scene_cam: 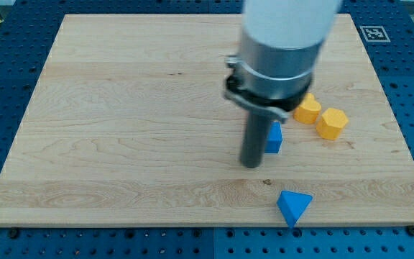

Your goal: Push the blue triangle to the bottom center

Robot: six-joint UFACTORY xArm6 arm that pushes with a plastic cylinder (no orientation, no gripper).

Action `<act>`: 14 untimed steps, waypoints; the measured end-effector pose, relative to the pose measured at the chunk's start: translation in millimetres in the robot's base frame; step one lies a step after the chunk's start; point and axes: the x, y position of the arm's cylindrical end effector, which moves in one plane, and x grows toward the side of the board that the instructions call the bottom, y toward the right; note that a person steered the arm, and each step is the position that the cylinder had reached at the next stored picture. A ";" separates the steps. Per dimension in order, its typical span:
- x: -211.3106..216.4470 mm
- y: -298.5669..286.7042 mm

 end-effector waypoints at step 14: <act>69.2 127.2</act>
